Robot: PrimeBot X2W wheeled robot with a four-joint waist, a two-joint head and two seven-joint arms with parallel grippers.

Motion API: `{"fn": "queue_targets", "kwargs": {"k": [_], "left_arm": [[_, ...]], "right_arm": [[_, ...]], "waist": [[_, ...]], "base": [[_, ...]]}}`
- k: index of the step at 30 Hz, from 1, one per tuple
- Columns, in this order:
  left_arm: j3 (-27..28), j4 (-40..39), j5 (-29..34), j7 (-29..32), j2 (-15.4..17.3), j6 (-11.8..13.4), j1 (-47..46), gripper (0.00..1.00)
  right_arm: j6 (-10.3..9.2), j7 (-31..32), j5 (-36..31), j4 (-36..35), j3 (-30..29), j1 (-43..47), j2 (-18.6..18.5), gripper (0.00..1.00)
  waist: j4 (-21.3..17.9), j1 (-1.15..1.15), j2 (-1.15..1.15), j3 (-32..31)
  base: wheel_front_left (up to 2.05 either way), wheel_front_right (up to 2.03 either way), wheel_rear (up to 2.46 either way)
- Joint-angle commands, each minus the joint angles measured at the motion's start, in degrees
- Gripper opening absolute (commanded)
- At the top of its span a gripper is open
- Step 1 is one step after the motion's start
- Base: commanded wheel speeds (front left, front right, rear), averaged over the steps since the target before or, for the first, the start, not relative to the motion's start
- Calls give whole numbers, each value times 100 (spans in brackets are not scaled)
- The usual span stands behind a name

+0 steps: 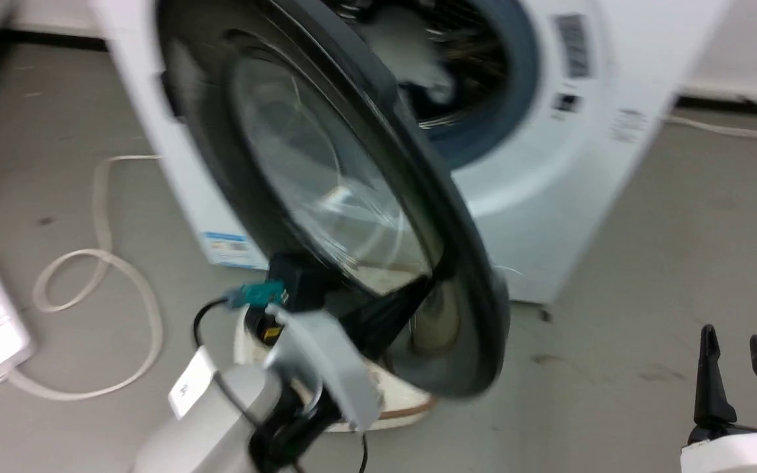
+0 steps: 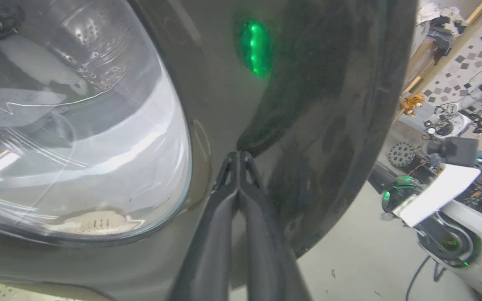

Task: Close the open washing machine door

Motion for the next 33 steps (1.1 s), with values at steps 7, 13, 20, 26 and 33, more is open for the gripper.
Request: {"fn": "queue_targets", "kwargs": {"k": [7, 13, 20, 26, 33], "left_arm": [[-297, 1407, 132, -609, -408, -25, -1157, 0], [-198, 2351, 59, -1196, -772, -25, -1709, 0], [630, 2402, -113, -1754, -655, 109, -1838, 0], [2725, 1281, 1192, -1782, -547, 953, -1144, 0], [3744, 517, 2569, -1784, -722, 1212, 422, 0]], "right_arm": [[6, -24, 151, -9, 0, -96, -4, 100], [6, -25, 190, -7, 0, -73, -4, 100], [6, -25, 118, -31, -26, 12, -4, 100], [6, -25, 73, -41, 99, 30, -4, 100], [6, -25, 56, -29, 258, 92, -4, 100]], "waist": [[-1080, 0, 0, 429], [-1129, 0, 0, 391], [-613, 0, 0, 95], [-216, 0, 0, -139], [2, 0, 0, -308]], "base": [[0, 0, 0], [0, 0, 0], [0, 0, 0], [0, 0, 0], [0, 0, 0]]}}
